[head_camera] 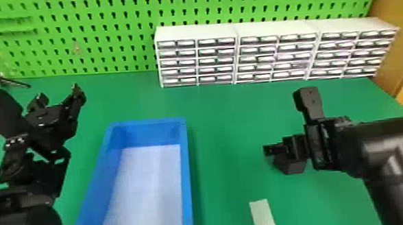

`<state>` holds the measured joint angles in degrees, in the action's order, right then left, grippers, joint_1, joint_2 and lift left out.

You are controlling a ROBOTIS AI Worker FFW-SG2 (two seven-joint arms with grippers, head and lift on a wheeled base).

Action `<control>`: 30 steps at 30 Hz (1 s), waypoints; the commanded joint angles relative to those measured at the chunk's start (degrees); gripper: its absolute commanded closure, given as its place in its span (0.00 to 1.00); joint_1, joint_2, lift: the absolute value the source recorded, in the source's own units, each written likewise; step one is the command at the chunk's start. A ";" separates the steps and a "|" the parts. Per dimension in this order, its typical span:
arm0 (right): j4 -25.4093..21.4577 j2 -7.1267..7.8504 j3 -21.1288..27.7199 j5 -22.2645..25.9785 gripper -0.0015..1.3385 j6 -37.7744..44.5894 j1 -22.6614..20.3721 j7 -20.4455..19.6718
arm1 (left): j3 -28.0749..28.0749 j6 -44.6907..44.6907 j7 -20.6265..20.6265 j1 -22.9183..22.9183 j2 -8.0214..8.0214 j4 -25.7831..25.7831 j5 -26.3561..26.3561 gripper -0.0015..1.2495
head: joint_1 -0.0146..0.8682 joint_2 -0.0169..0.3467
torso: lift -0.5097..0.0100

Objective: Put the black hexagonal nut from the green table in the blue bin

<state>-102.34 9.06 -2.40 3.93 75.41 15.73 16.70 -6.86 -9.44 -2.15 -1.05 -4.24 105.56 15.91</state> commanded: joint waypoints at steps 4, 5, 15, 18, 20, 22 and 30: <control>1.53 -0.01 0.02 0.20 0.24 -2.28 -0.53 0.00 | 0.00 0.04 0.04 0.09 0.02 -0.01 0.00 0.35 | 0.80 0.07 | 0.79; 1.71 -0.01 0.02 0.20 0.24 -2.63 -0.53 0.00 | 0.00 0.04 0.04 0.00 0.02 -0.01 0.00 0.35 | 0.80 0.07 | 0.79; 3.38 -0.10 -0.42 0.11 0.24 -4.57 -0.44 0.09 | 0.09 0.04 0.04 0.09 0.02 -0.01 0.00 0.35 | 0.80 0.07 | 0.79; 3.82 -0.27 -0.42 0.11 0.24 -4.74 -0.44 0.00 | 0.09 0.04 -0.05 0.09 0.02 -0.01 0.09 0.35 | 0.80 0.07 | 0.79; 4.17 -0.36 -0.42 0.11 0.24 -5.01 -0.44 0.00 | 0.09 0.04 0.04 0.09 0.02 -0.01 0.09 0.35 | 0.80 0.07 | 0.79; 4.43 -0.36 -0.42 0.11 0.24 -5.09 -0.44 0.00 | 0.09 0.04 0.04 0.09 -0.07 -0.01 0.09 0.35 | 0.80 0.07 | 0.79; 5.22 -0.36 -0.42 0.11 0.24 -5.53 -0.61 0.00 | 0.00 0.04 -0.05 0.18 0.02 -0.01 0.09 0.35 | 0.80 0.07 | 0.79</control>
<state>-97.44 8.70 -2.81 4.04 70.12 15.26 16.73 -6.78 -9.42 -2.12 -0.96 -4.24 105.55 16.00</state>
